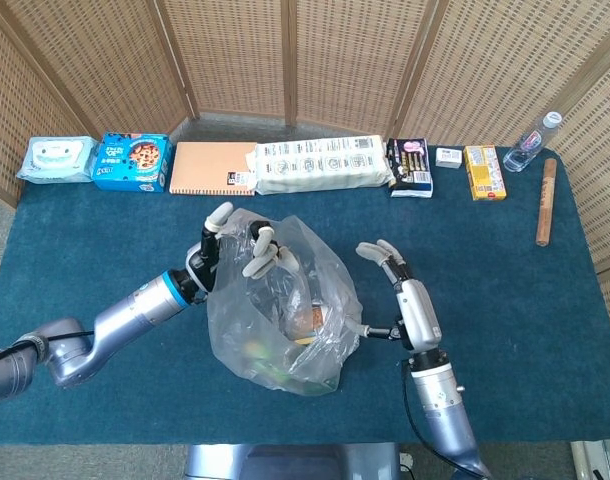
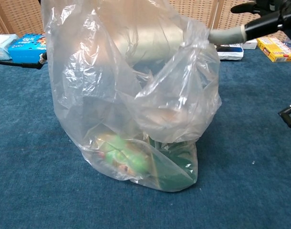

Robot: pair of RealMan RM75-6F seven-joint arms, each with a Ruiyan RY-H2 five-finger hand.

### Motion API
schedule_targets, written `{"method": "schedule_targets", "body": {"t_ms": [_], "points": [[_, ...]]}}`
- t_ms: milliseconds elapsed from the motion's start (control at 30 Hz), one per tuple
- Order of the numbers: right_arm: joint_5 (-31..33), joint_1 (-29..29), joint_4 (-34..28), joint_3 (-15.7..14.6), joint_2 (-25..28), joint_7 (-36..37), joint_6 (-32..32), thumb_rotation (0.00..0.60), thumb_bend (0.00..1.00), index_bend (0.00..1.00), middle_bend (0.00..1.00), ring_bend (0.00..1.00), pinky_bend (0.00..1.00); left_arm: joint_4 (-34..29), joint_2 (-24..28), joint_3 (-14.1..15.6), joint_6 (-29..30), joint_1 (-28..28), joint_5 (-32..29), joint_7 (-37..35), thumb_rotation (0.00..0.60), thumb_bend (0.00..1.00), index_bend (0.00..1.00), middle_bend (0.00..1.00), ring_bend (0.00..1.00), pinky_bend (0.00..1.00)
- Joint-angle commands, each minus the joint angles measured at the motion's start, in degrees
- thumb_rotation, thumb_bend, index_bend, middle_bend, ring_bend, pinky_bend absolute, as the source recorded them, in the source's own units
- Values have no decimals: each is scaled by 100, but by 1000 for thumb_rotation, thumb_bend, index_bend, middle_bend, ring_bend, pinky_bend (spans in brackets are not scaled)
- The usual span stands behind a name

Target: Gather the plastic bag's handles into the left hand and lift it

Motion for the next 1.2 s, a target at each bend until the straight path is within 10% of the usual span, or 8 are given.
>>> {"method": "schedule_targets", "body": {"t_ms": [33, 600, 1200], "points": [[351, -111, -374, 214, 65, 621, -32, 600, 37, 196, 191, 81, 92, 7, -3, 15, -1, 7, 8, 1, 0, 233, 656, 798, 735, 373], [1016, -132, -1129, 718, 495, 1708, -468, 600, 38, 203, 194, 85, 92, -209, 196, -8, -176, -17, -113, 523, 0, 233, 656, 739, 630, 351], [2281, 111, -1901, 1977, 1096, 2186, -696, 600, 37, 139, 141, 69, 84, -724, 657, -192, -284, 12, -182, 972, 0, 233, 656, 648, 556, 344]]}}
